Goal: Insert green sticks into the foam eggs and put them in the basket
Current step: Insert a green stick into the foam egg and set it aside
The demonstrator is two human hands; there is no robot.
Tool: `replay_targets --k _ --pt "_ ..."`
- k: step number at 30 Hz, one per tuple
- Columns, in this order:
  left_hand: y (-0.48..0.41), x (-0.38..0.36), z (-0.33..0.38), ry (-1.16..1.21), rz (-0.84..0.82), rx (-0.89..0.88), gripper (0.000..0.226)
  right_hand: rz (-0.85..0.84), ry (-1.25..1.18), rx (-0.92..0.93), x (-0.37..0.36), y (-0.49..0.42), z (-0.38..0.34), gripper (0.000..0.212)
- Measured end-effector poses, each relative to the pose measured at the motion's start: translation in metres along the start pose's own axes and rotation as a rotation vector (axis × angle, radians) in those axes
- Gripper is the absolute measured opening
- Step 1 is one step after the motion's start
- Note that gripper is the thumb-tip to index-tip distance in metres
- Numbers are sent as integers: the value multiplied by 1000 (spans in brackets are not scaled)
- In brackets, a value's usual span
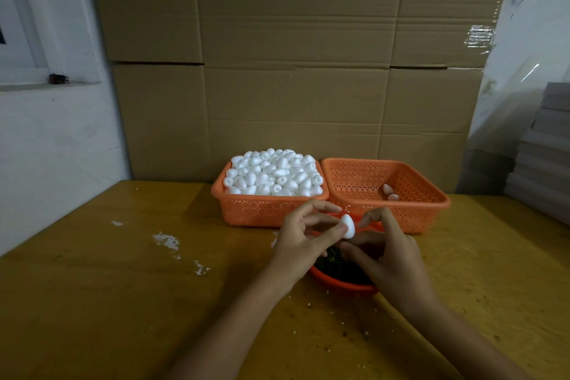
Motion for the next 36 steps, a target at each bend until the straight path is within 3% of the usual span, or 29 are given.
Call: replay_targets --k 16,30,36 --pt "-4 8 -9 61 59 -7 17 126 -18 -9 7 2 7 26" --pt "-5 5 -9 62 20 -21 20 150 -15 35 14 -1 -2 18" --pt "-4 2 -8 61 5 -44 37 143 11 11 16 -4 8 18"
Point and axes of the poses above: each hand's wrist, its own y-axis away from the middle knuckle, its own x-axis out of the back of the hand, z = x × y, the point moved 9 cm from there along -y, towards the middle knuckle, and after that the axes turned 13 degrees about y, right-handed, at the moved point
